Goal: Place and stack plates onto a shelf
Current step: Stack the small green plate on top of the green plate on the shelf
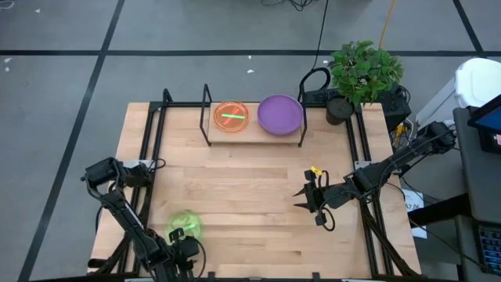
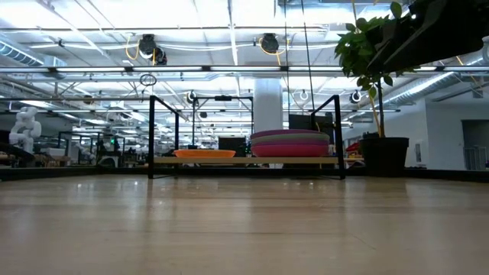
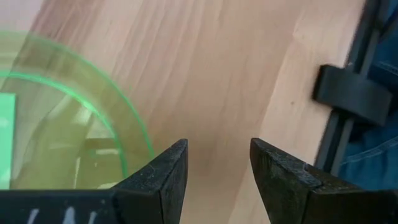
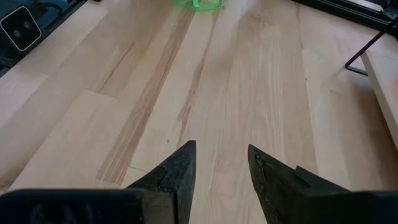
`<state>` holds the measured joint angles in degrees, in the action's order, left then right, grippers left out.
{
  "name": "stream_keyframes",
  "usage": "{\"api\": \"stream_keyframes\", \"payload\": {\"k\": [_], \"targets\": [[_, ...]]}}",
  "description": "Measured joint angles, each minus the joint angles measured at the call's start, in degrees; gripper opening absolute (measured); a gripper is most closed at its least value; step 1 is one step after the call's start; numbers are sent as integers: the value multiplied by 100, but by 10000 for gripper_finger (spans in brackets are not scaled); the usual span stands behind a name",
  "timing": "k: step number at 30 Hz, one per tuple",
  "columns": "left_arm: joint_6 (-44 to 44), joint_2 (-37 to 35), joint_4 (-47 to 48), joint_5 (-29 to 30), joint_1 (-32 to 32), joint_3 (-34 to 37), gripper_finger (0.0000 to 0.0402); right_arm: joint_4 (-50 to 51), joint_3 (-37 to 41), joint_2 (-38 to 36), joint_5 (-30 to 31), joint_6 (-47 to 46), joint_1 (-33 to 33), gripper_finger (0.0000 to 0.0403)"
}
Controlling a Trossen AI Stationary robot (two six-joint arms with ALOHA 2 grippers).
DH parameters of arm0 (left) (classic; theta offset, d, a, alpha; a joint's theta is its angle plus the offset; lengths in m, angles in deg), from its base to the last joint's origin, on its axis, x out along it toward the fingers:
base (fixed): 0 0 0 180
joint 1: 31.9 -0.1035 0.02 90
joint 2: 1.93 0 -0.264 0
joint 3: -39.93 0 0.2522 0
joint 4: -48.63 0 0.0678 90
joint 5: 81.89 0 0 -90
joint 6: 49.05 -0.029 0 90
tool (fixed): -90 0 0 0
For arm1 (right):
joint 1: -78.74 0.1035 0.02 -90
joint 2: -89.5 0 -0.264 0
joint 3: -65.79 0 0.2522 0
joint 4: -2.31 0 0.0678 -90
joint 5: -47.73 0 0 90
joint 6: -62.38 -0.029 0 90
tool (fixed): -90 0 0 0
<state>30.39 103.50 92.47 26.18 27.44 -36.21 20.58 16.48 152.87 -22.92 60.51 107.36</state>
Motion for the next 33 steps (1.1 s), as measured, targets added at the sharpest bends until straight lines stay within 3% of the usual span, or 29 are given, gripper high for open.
{"api": "stream_keyframes", "payload": {"k": [10, 15, 33], "targets": [[-542, -4, 923, 140, -214, -685, 177, 0, 0, 0, 0, 56, 0, 128], [-201, -6, 1775, 110, -326, -895, 177, 0, 0, 0, 0, 59, -2, 128], [-176, 323, 1827, 23, -235, -888, 177, 22, 0, 2, -2, 44, -1, 128]]}}
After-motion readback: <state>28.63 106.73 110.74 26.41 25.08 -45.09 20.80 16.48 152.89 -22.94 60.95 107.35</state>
